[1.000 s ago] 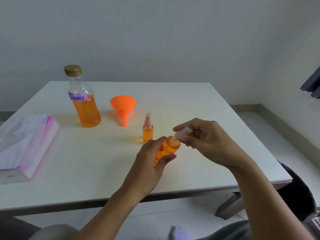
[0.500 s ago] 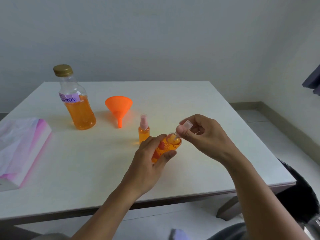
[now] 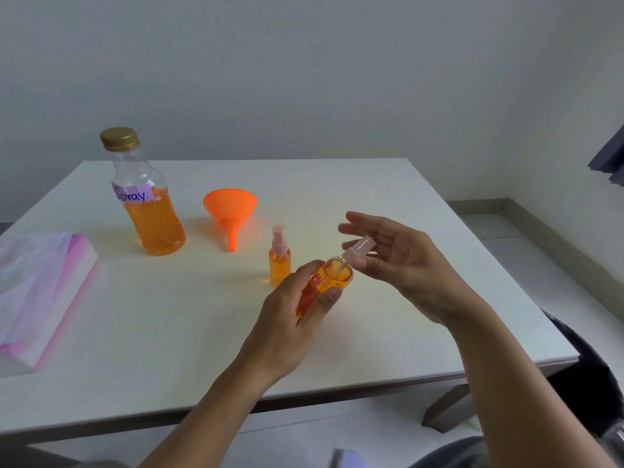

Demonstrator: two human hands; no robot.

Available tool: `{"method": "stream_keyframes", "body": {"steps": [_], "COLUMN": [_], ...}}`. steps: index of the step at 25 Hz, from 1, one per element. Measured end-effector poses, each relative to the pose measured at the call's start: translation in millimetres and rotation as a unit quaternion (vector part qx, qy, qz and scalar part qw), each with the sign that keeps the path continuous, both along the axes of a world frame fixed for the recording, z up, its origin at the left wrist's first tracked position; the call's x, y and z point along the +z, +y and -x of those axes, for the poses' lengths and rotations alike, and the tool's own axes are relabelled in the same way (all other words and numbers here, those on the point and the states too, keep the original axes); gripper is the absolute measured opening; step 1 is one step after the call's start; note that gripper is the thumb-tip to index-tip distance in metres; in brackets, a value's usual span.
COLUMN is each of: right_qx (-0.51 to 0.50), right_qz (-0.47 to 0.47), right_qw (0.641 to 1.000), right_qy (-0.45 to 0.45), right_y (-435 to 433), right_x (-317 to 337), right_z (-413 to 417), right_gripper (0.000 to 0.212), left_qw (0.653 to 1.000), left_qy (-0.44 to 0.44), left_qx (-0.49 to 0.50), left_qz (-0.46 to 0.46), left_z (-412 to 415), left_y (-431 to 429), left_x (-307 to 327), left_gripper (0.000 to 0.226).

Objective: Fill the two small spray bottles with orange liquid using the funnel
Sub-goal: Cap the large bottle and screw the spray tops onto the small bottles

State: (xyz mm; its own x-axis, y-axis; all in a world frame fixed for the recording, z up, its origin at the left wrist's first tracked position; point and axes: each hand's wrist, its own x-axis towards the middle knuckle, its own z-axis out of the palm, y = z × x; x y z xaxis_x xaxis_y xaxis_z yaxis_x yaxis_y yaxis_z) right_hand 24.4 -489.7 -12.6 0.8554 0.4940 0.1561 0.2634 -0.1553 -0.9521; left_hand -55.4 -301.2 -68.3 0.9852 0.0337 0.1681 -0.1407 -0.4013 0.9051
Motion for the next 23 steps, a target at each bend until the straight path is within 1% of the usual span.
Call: {"method": "stream_keyframes", "body": {"steps": [1,3,5,7,8,10,12,13,15,17,18,21,23], "right_qx": [0.019,0.016,-0.039,-0.081,-0.071,-0.011,0.03,0.034,0.003,-0.043,-0.044,0.034,0.051], "right_qz": [-0.035,-0.06,-0.034,0.007,0.009,-0.035,-0.083,-0.096,-0.099,-0.082,-0.077,-0.083,-0.083], "right_qw": [0.999,0.998,0.999,0.996,0.997,0.998,0.994,0.993,0.994,0.995,0.996,0.991,0.989], "right_qy": [0.018,0.016,-0.016,-0.023,-0.006,0.041,0.062,0.064,0.054,0.031,0.032,0.095,0.113], "right_y": [0,3,8,9,6,0,-5,-6,-2,3,3,2,1], "right_x": [2,4,2,1,1,3,7,7,5,1,1,6,6], "right_z": [1,4,5,3,2,-1,-1,-1,-1,-1,-2,-3,-3], "right_gripper": [0.061,0.056,0.056,0.064,0.066,0.062,0.056,0.054,0.051,0.049,0.049,0.055,0.054], "left_qw": [1.0,0.998,0.994,0.991,0.991,0.991,0.989,0.988,0.987,0.987,0.986,0.979,0.972], "left_qy": [0.008,0.028,0.044,0.056,0.059,0.069,0.079,0.081,0.084,0.088,0.09,0.107,0.118], "left_qx": [-0.007,-0.028,-0.058,-0.078,-0.082,-0.086,-0.094,-0.098,-0.101,-0.102,-0.103,-0.119,-0.138], "left_qz": [0.011,0.041,0.076,0.089,0.086,0.078,0.082,0.088,0.092,0.088,0.094,0.131,0.149], "left_z": [0,1,2,3,3,2,2,3,4,4,4,3,2], "left_y": [0,-1,-2,-3,-3,-1,-1,-1,-1,-2,-3,0,1], "left_x": [0,0,1,0,-1,-2,0,1,2,2,2,3,5], "left_gripper": [0.049,0.044,0.042,0.045,0.046,0.045,0.04,0.037,0.037,0.039,0.039,0.039,0.037]}}
